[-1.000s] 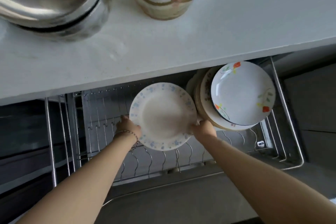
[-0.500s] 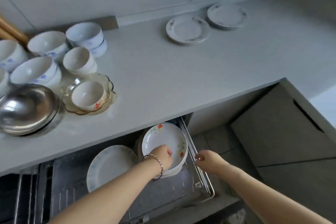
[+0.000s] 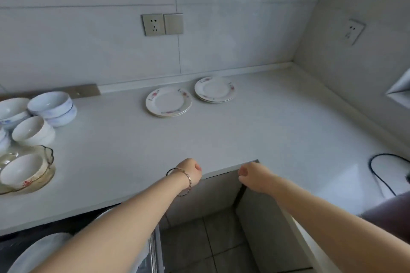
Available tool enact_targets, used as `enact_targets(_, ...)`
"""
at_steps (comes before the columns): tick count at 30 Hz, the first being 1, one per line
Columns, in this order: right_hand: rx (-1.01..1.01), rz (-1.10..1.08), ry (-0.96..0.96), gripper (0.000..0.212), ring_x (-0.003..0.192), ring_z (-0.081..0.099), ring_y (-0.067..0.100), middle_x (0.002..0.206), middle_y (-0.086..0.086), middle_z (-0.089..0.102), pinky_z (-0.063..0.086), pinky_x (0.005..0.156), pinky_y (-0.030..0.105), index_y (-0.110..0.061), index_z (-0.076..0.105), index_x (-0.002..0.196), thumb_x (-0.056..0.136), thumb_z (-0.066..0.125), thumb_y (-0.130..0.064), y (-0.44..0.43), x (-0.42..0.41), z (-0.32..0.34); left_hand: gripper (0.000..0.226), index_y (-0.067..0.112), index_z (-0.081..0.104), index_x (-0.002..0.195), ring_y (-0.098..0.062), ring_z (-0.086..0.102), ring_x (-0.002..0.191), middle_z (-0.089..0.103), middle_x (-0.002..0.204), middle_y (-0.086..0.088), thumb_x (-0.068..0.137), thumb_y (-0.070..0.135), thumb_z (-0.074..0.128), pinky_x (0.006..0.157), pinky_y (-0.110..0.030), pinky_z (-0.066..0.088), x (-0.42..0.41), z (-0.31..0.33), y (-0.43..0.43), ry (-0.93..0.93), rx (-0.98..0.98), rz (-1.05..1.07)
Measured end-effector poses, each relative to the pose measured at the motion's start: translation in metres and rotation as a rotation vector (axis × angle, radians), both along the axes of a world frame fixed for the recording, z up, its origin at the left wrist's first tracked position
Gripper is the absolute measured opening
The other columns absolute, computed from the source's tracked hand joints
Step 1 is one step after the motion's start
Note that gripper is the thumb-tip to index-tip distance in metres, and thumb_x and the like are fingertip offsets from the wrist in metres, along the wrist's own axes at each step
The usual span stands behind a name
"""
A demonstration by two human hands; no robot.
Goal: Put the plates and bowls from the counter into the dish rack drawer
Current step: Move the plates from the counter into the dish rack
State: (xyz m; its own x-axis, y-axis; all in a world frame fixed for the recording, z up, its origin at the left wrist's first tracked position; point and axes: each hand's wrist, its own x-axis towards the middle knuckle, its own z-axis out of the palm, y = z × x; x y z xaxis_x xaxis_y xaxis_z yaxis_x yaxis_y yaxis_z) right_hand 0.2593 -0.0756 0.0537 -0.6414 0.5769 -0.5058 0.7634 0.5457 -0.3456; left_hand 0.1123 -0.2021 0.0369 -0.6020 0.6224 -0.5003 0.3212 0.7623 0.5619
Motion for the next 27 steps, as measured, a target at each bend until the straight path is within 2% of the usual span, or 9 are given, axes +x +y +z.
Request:
enact_targets(5, 0.041, -0.026, 0.028, 0.034, 0.117, 0.054, 0.023, 0.131, 0.004, 0.055, 0.043, 0.097, 0.03, -0.018, 0.056, 0.123, 0.091, 0.046, -0.022, 0.064, -0.016, 0.026, 0.028, 0.001, 0.059, 0.108, -0.029, 0.065, 0.104, 0.067, 0.112, -0.018, 0.089, 0.011, 0.041, 0.088, -0.035, 0.051, -0.025, 0.025, 0.056, 0.036, -0.005, 0.005)
enact_targets(9, 0.071, -0.016, 0.02, 0.034, 0.117, 0.053, 0.023, 0.13, 0.003, 0.055, 0.042, 0.094, 0.028, -0.017, 0.056, 0.123, 0.091, 0.047, -0.023, 0.114, -0.04, 0.031, 0.013, 0.013, 0.05, 0.088, -0.024, 0.06, 0.08, 0.066, 0.092, -0.015, 0.089, 0.009, 0.038, 0.054, -0.025, 0.04, -0.059, 0.029, 0.101, 0.017, 0.011, 0.013)
enact_targets(11, 0.07, -0.028, 0.016, 0.034, 0.115, 0.056, 0.023, 0.129, 0.004, 0.056, 0.043, 0.093, 0.027, -0.018, 0.056, 0.122, 0.09, 0.047, -0.023, 0.143, -0.06, 0.029, 0.014, 0.016, 0.045, 0.082, -0.024, 0.052, 0.074, 0.057, 0.084, -0.011, 0.088, 0.005, 0.039, 0.047, -0.021, 0.031, -0.083, 0.026, 0.127, -0.012, 0.026, 0.042)
enact_targets(14, 0.045, -0.055, 0.022, 0.033, 0.111, 0.059, 0.023, 0.126, 0.005, 0.059, 0.044, 0.089, 0.026, -0.018, 0.058, 0.121, 0.09, 0.048, -0.022, 0.19, -0.1, 0.021, 0.03, 0.018, 0.043, 0.063, -0.023, 0.052, 0.068, 0.054, 0.071, -0.006, 0.088, 0.0, 0.04, 0.036, -0.014, 0.034, -0.129, 0.02, 0.172, -0.087, 0.047, 0.104)
enact_targets(18, -0.008, -0.13, 0.017, 0.032, 0.103, 0.06, 0.023, 0.122, 0.009, 0.063, 0.045, 0.091, 0.027, -0.017, 0.06, 0.119, 0.089, 0.049, -0.021, 0.256, -0.167, 0.004, 0.03, 0.016, 0.046, 0.062, -0.023, 0.059, 0.079, 0.057, 0.07, -0.007, 0.088, 0.001, 0.041, 0.056, -0.022, 0.041, -0.208, 0.005, 0.237, -0.09, -0.001, 0.122)
enact_targets(21, -0.065, -0.18, 0.005, 0.033, 0.112, 0.059, 0.025, 0.12, 0.011, 0.064, 0.046, 0.082, 0.023, -0.013, 0.06, 0.119, 0.089, 0.049, -0.018, 0.297, -0.209, -0.011, 0.028, 0.013, 0.053, 0.067, -0.024, 0.057, 0.081, 0.065, 0.092, -0.021, 0.09, 0.003, 0.042, 0.07, -0.032, 0.051, -0.256, -0.008, 0.278, -0.075, -0.037, 0.126)
enact_targets(24, -0.185, -0.31, 0.026, 0.033, 0.095, 0.062, 0.025, 0.101, 0.011, 0.063, 0.048, 0.081, 0.028, -0.004, 0.061, 0.119, 0.089, 0.05, -0.012, 0.339, -0.252, -0.032, 0.025, -0.005, 0.063, 0.104, -0.027, 0.062, 0.086, 0.065, 0.113, -0.026, 0.091, 0.002, 0.043, 0.083, -0.035, 0.052, -0.301, -0.022, 0.32, -0.047, -0.052, 0.133)
enact_targets(25, -0.209, -0.356, 0.028, 0.032, 0.09, 0.062, 0.025, 0.094, 0.011, 0.061, 0.049, 0.08, 0.031, 0.0, 0.061, 0.116, 0.088, 0.049, -0.01, 0.352, -0.264, -0.04, 0.025, -0.004, 0.063, 0.105, -0.03, 0.064, 0.089, 0.066, 0.108, -0.027, 0.09, 0.003, 0.044, 0.083, -0.035, 0.052, -0.315, -0.028, 0.333, -0.027, -0.074, 0.12)
enact_targets(27, -0.241, -0.438, 0.017, 0.032, 0.086, 0.064, 0.027, 0.088, 0.013, 0.061, 0.048, 0.074, 0.032, 0.005, 0.062, 0.111, 0.087, 0.046, -0.009, 0.374, -0.284, -0.059, 0.015, 0.004, 0.06, 0.079, -0.029, 0.058, 0.075, 0.061, 0.078, -0.019, 0.087, 0.006, 0.047, 0.072, -0.036, 0.049, -0.341, -0.043, 0.355, 0.017, -0.11, 0.105)
